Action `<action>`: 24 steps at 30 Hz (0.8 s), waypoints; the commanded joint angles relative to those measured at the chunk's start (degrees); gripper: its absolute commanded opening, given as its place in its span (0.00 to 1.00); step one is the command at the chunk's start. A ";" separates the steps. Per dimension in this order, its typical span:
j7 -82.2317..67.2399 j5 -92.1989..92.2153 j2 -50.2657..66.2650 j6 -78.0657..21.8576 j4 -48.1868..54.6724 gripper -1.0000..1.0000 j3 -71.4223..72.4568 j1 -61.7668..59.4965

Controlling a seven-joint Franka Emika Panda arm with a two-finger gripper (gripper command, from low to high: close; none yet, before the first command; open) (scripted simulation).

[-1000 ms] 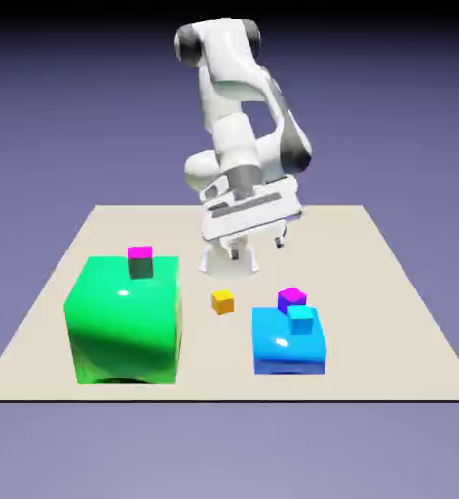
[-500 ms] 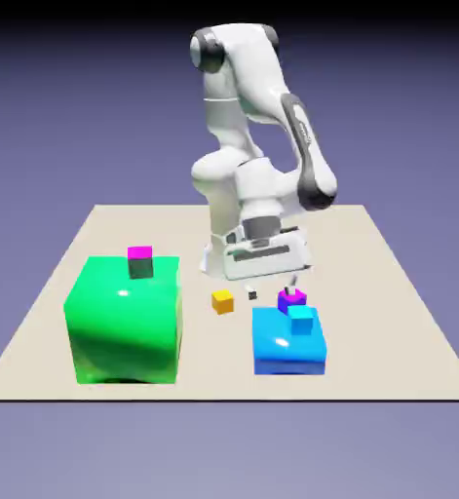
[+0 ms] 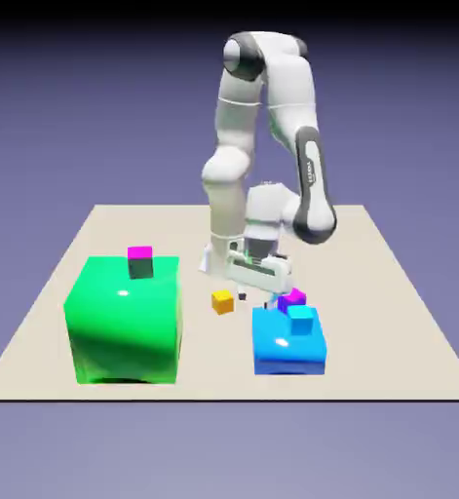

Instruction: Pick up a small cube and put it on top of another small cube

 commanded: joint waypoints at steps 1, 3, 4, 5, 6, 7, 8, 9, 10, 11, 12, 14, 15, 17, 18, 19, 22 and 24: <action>-0.65 2.50 0.82 0.21 -0.36 0.50 -0.80 1.56; -1.94 7.48 2.45 0.63 -1.09 0.50 -2.40 4.69; -2.58 9.97 3.27 0.84 -1.45 0.50 -3.20 6.25; -3.23 12.46 4.08 1.04 -1.81 0.50 -3.99 7.82; -3.87 14.95 4.90 1.25 -2.17 0.50 -4.79 9.38; -4.52 17.45 5.71 1.46 -2.54 0.50 -5.59 10.94; -5.16 19.94 6.53 1.67 -2.90 0.50 -6.39 12.51; -5.81 22.43 7.35 1.88 -3.26 0.50 -7.19 14.07; -6.45 24.92 8.16 2.09 -3.62 0.50 -7.99 15.63; -7.10 27.41 8.98 2.30 -3.99 0.50 -8.78 17.20; -7.74 29.90 9.79 2.50 -4.35 0.50 -9.58 18.76; -9.14 32.92 10.20 2.02 -6.67 0.50 -9.96 20.01; -9.14 32.92 10.20 2.02 -6.67 0.50 -9.96 20.01; -4.16 30.49 13.15 -1.27 -7.19 0.50 -9.24 21.84; -1.67 29.28 14.62 -2.92 -7.45 0.50 -8.88 22.75; 0.82 28.06 16.09 -4.57 -7.71 0.50 -8.52 23.66; 8.29 24.42 20.51 -9.51 -8.48 0.50 -7.44 26.40; 13.27 21.99 23.45 -12.80 -9.00 0.50 -6.72 28.23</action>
